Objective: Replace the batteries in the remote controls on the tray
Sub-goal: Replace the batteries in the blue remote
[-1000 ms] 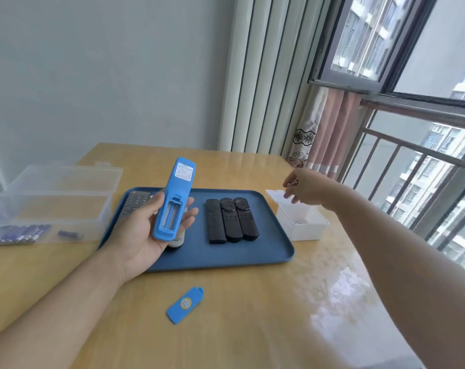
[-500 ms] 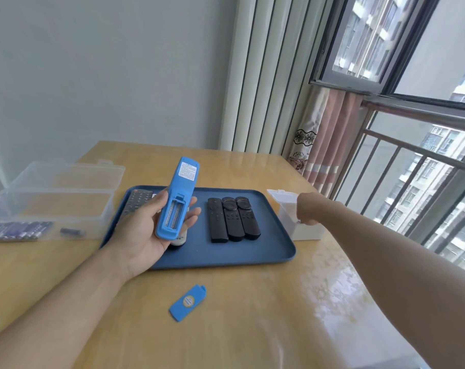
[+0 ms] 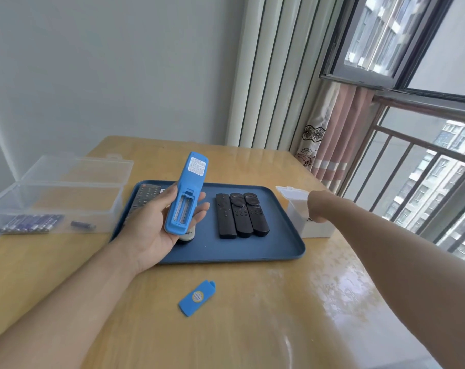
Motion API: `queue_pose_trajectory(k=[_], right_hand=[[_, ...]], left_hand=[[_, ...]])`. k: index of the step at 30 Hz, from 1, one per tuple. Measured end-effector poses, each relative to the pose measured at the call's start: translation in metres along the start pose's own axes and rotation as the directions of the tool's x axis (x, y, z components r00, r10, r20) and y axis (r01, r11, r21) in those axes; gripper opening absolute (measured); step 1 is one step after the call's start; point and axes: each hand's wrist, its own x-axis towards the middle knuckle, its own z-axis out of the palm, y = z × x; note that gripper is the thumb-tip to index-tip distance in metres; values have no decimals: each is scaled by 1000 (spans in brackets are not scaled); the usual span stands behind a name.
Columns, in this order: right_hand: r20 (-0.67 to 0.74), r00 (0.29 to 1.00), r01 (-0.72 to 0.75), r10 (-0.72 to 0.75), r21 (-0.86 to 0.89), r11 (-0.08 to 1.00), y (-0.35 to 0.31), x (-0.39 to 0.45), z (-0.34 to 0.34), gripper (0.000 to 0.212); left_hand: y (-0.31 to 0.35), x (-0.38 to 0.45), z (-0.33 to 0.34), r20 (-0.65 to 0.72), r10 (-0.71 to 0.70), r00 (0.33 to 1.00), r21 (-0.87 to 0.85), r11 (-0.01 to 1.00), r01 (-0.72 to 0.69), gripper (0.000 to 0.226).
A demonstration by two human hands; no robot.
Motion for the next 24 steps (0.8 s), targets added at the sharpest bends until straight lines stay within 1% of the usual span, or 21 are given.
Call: queue_pose_trajectory(k=[4, 8, 10, 12, 14, 16, 18, 20, 22, 24], right_hand=[[-85, 996, 10, -5, 62, 998, 4, -5, -2, 39], [-127, 992, 11, -2, 73, 997, 4, -8, -3, 38], [-145, 989, 20, -9, 78, 997, 4, -6, -3, 33], [-177, 984, 20, -6, 79, 997, 7, -4, -8, 21], [-254, 967, 3, 23, 102, 995, 11, -7, -21, 12], [-383, 922, -17, 56, 106, 994, 8, -20, -42, 15], [-529, 849, 52, 18, 116, 992, -10, -41, -71, 19], [-606, 793, 199, -62, 162, 966, -40, -62, -94, 20], [-598, 782, 386, -175, 244, 890, -81, -81, -109, 13], [-577, 759, 557, -301, 336, 760, -125, -98, -118, 14]], left_hand=[[0, 1, -1, -3, -5, 1000, -14, 1000, 5, 38], [-1, 0, 1, -19, -11, 1000, -10, 1000, 11, 38], [1, -1, 0, -40, -10, 999, 3, 1000, 10, 38], [1, -2, 0, -59, -12, 998, 10, 1000, 13, 39], [3, -5, 3, -72, 2, 997, 0, 1000, -1, 39], [5, -9, 7, -97, 63, 993, -35, 997, -66, 37], [12, -12, 6, -134, 159, 978, -66, 983, -169, 34], [23, -13, 3, -172, 228, 958, -68, 968, -243, 35], [38, -14, -8, -212, 268, 940, -61, 956, -286, 35], [55, -16, -23, -249, 301, 920, -48, 945, -323, 35]])
